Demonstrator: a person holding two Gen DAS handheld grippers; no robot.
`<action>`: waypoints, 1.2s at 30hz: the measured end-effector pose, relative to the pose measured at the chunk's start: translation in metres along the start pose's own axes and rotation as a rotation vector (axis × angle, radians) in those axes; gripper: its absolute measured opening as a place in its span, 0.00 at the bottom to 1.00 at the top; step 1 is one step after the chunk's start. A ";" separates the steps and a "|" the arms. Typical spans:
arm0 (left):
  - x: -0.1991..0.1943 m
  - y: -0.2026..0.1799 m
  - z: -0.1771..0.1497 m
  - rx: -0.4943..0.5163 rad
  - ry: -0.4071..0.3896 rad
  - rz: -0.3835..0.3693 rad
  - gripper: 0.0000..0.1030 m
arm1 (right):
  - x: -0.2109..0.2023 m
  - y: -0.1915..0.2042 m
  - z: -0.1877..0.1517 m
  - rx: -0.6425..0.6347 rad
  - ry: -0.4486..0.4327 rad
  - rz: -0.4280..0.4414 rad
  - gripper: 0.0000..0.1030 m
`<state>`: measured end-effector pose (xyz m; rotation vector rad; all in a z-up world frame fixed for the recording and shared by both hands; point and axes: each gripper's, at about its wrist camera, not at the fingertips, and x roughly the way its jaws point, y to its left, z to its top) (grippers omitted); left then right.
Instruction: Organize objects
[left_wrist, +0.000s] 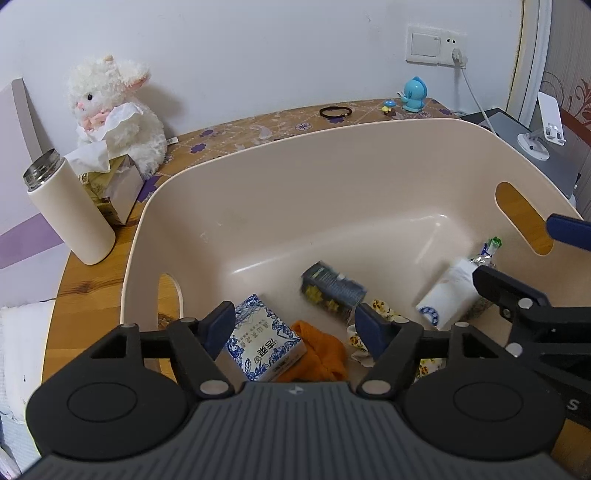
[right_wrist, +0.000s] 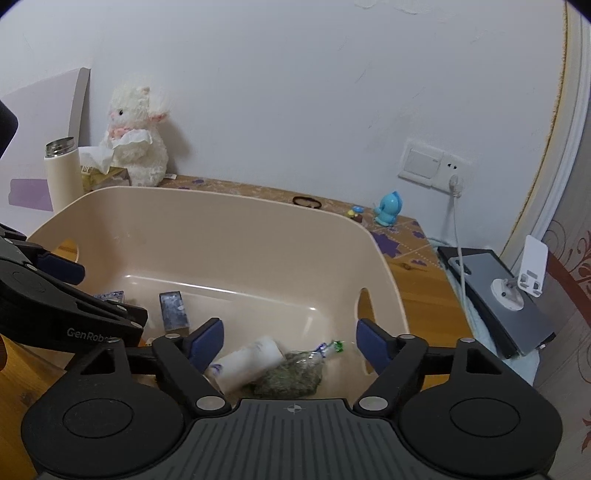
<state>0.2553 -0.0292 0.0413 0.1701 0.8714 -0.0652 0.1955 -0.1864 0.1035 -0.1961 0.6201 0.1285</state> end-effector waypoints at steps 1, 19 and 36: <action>-0.001 0.000 0.000 -0.002 -0.008 0.002 0.73 | -0.003 -0.001 0.000 0.003 -0.009 -0.004 0.83; -0.074 0.004 -0.019 -0.062 -0.197 0.033 0.84 | -0.071 -0.012 -0.010 0.102 -0.142 0.004 0.84; -0.131 -0.005 -0.071 -0.050 -0.272 0.023 0.86 | -0.128 -0.020 -0.050 0.108 -0.189 0.052 0.85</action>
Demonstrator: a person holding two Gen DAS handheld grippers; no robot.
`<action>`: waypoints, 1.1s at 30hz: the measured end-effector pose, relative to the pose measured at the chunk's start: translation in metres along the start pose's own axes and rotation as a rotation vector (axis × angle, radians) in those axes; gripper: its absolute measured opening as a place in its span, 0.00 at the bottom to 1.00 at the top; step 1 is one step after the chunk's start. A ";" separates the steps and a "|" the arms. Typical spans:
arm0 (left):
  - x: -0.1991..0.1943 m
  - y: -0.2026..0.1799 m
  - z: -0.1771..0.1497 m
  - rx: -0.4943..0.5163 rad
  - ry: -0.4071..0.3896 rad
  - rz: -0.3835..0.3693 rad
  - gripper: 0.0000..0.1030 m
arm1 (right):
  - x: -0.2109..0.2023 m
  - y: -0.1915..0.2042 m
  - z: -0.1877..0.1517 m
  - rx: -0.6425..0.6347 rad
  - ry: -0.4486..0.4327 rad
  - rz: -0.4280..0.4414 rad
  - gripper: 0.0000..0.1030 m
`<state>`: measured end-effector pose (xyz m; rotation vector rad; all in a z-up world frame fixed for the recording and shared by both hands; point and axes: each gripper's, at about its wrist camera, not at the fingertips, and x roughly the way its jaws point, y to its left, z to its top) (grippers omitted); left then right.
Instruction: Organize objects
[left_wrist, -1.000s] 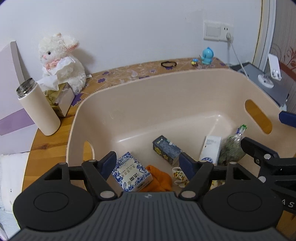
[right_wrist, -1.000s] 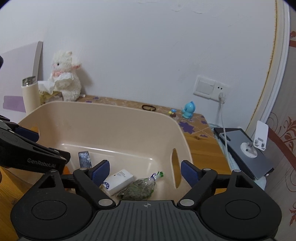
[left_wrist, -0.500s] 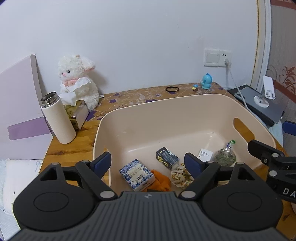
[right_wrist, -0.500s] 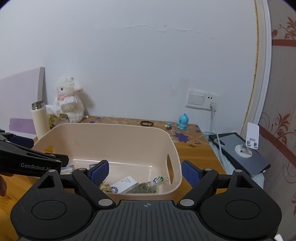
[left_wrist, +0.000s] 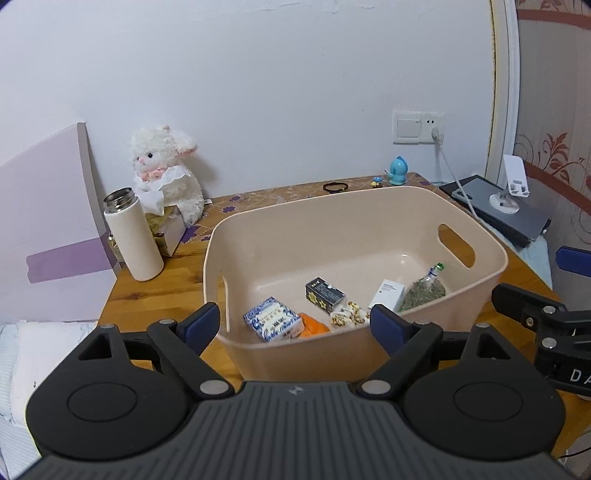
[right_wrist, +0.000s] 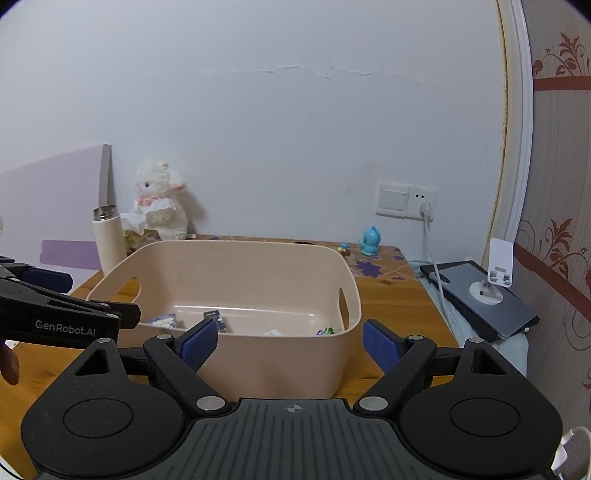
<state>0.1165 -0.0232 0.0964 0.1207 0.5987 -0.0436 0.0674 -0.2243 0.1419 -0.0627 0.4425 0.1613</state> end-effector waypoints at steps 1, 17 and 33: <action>-0.004 0.000 -0.003 -0.010 -0.002 -0.003 0.87 | -0.003 0.001 -0.001 -0.002 -0.003 0.003 0.85; -0.058 0.010 -0.038 -0.074 -0.041 -0.012 0.93 | -0.048 0.005 -0.027 0.057 -0.024 0.063 0.85; -0.099 0.015 -0.079 -0.080 -0.017 -0.035 0.97 | -0.090 0.009 -0.051 0.060 -0.021 0.083 0.85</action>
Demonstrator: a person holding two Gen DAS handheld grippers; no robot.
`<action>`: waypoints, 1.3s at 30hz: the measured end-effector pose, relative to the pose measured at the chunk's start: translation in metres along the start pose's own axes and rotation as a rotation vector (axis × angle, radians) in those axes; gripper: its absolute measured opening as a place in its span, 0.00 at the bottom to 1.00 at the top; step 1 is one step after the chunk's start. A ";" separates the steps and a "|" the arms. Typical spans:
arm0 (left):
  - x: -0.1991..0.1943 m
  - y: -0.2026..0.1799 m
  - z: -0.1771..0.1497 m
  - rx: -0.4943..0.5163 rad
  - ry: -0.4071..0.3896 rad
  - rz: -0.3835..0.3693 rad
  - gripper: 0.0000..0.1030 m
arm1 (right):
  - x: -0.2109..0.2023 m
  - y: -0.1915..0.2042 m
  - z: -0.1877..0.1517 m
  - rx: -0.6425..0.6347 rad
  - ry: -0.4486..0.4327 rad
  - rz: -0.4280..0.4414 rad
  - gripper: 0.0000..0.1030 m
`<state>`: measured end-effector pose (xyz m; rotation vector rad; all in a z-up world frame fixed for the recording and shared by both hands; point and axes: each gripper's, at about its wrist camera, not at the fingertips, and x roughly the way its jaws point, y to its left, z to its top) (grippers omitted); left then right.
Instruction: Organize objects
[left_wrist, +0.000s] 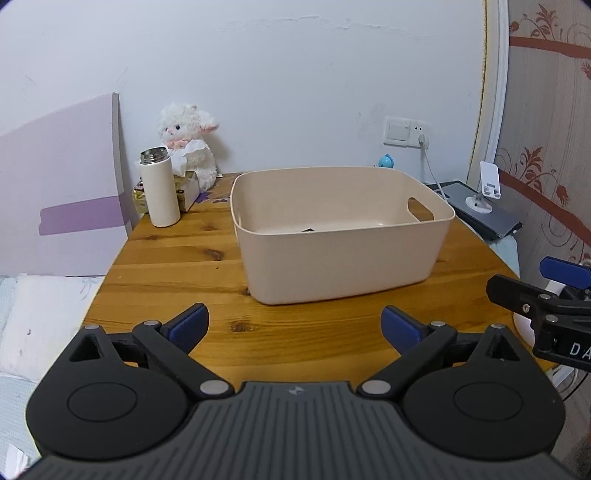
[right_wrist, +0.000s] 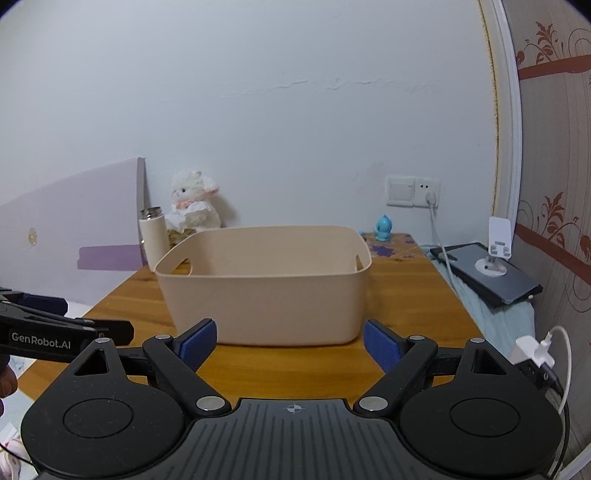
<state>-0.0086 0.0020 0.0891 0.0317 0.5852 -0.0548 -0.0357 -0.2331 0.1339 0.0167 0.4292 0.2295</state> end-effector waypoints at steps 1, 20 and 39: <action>-0.003 0.000 -0.002 0.002 -0.003 0.008 0.97 | -0.002 0.002 -0.002 0.001 0.002 0.003 0.85; -0.040 0.002 -0.026 -0.018 0.016 -0.010 0.98 | -0.030 0.013 -0.018 -0.024 -0.008 0.004 0.86; -0.041 0.003 -0.027 -0.014 0.031 0.000 0.98 | -0.023 0.007 -0.021 -0.029 0.013 0.003 0.88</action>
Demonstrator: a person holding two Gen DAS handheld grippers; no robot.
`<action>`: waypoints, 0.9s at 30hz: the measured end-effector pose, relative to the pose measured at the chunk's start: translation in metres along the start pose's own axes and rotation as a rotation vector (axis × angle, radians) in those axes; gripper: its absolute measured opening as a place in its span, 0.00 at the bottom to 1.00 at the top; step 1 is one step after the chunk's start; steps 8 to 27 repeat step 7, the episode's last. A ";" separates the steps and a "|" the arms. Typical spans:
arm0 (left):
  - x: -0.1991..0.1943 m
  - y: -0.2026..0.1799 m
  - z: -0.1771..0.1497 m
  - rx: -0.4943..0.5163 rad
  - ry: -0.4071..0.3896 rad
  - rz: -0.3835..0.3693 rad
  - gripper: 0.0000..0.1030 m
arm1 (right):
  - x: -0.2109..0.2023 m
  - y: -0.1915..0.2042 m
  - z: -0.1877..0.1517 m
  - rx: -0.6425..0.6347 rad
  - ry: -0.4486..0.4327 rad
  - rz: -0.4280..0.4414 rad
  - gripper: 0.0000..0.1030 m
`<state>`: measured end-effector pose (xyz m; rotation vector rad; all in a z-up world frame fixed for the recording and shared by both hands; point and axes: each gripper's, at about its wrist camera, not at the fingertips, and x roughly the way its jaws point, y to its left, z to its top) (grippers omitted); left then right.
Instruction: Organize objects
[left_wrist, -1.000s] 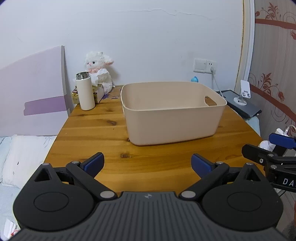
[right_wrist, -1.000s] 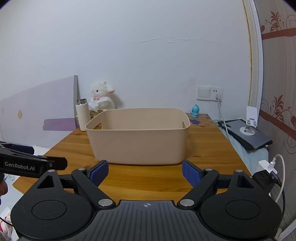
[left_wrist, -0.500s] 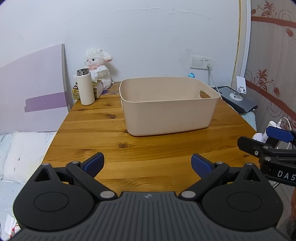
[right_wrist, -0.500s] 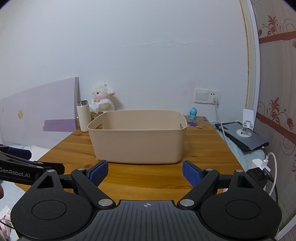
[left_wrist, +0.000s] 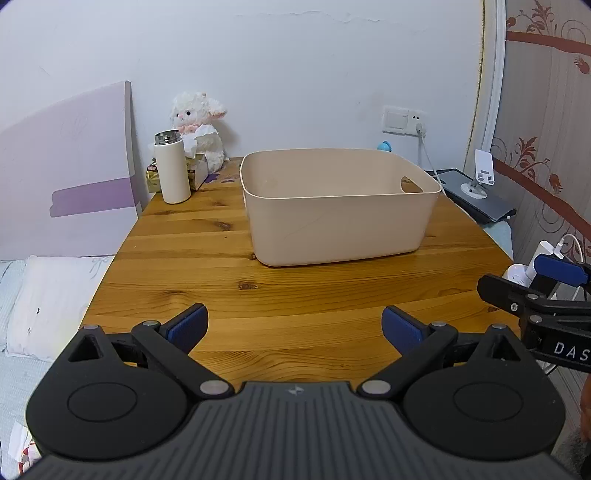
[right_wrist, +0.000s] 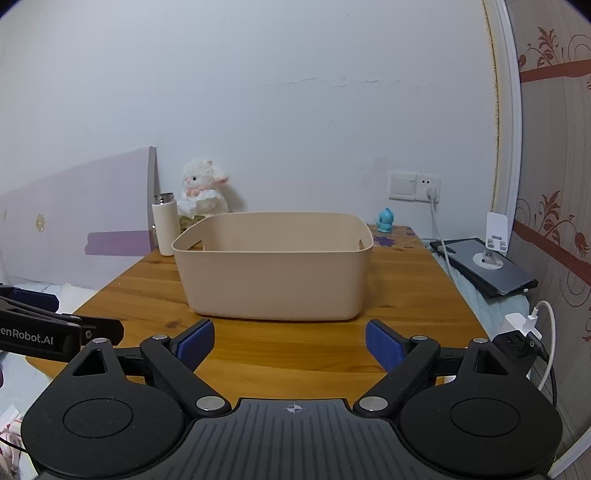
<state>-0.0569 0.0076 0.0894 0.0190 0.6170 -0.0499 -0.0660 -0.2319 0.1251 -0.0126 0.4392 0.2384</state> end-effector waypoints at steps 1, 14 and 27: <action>0.001 0.000 0.000 0.000 0.001 0.002 0.98 | 0.002 0.000 0.000 0.001 0.002 0.001 0.88; 0.009 0.000 0.004 0.004 -0.001 0.016 0.98 | 0.011 -0.006 -0.001 0.026 0.020 -0.001 0.88; 0.009 0.000 0.004 0.004 -0.001 0.016 0.98 | 0.011 -0.006 -0.001 0.026 0.020 -0.001 0.88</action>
